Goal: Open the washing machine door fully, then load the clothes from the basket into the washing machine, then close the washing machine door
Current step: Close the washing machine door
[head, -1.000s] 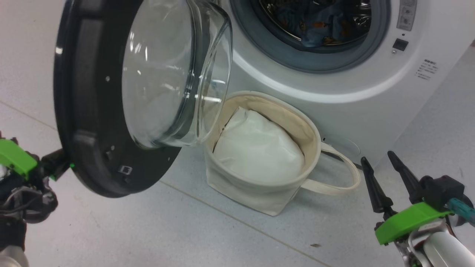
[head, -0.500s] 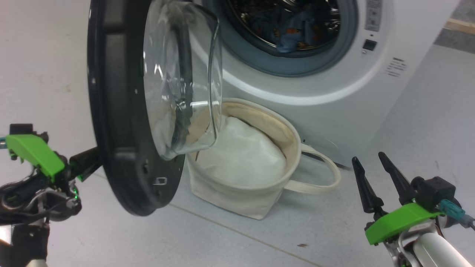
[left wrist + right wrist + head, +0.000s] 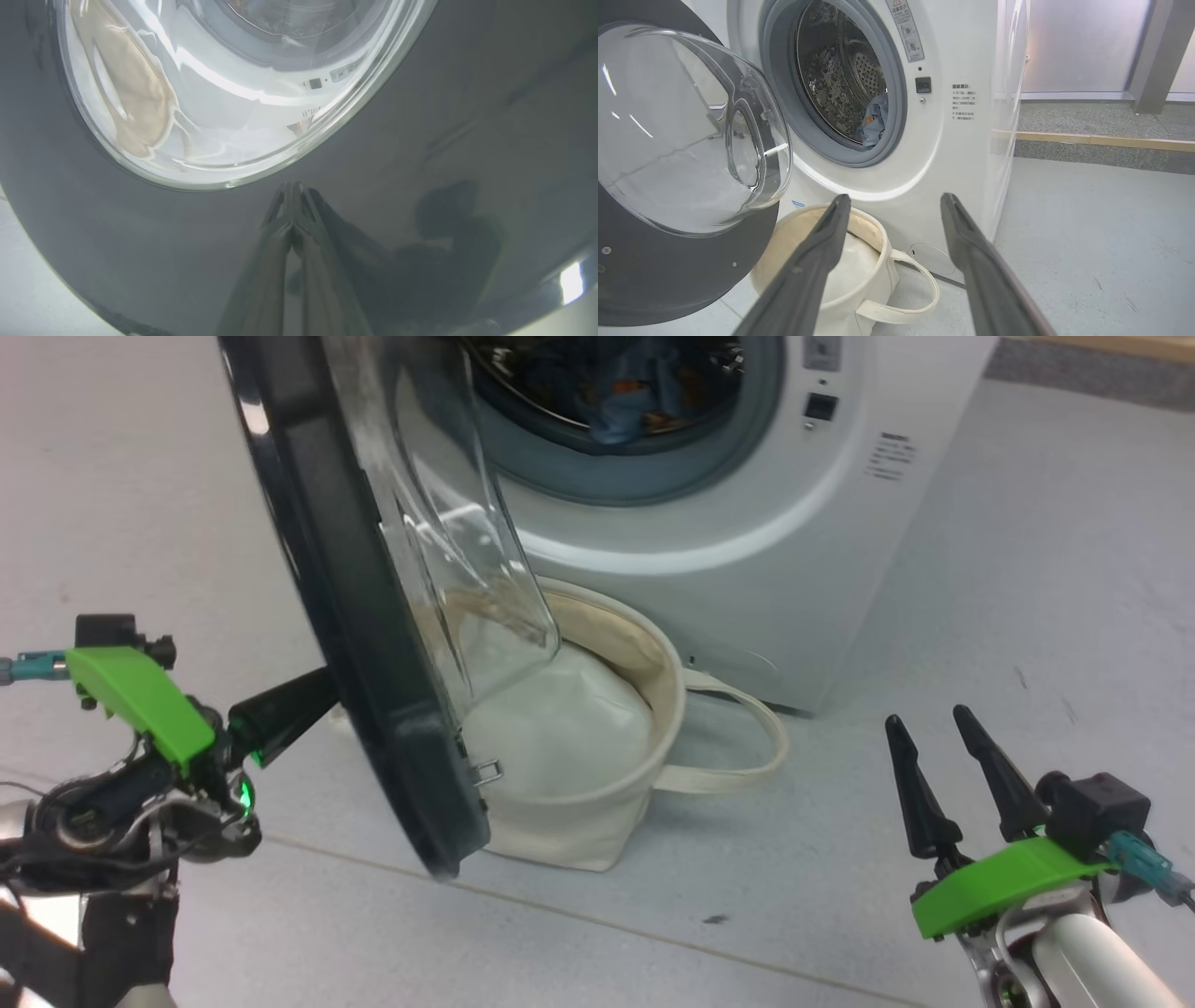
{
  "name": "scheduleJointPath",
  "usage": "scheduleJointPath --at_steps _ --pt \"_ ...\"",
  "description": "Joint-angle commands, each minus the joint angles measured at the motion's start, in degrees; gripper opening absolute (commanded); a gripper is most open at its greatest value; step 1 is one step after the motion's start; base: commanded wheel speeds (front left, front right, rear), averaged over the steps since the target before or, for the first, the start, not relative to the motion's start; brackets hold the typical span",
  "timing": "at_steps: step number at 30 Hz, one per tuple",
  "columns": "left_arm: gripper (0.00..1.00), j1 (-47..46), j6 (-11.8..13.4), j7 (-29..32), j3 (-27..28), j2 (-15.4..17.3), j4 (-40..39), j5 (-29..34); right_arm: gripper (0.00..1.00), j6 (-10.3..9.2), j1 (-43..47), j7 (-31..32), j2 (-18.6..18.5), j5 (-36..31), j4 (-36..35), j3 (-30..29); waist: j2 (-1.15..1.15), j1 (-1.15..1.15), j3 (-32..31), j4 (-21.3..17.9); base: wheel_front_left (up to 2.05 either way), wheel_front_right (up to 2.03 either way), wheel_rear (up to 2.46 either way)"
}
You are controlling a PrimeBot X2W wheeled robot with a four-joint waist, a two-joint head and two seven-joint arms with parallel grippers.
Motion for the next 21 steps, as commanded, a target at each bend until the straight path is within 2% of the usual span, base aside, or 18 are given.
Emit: scheduleJointPath --at_steps 1,10,21 --pt "0.0 -3.1 0.3 -0.5 1.8 1.0 -2.8 -0.2 1.0 0.01 -1.5 -0.7 0.0 -0.4 -2.1 0.3 0.0 0.0 1.0 -1.7 0.0 0.0 0.0" --pt "0.0 -5.1 0.6 -1.6 0.6 -0.5 -3.7 0.5 1.0 0.01 -2.5 -0.7 1.1 -0.6 -3.3 -0.4 0.0 0.0 2.4 -7.8 0.0 0.0 0.0" --pt "0.0 -7.4 -0.2 -4.6 0.5 -0.1 -1.7 2.7 1.0 0.01 -3.3 -0.7 2.6 -0.9 -3.9 -0.9 0.0 0.0 3.0 -16.7 0.0 0.0 0.0"
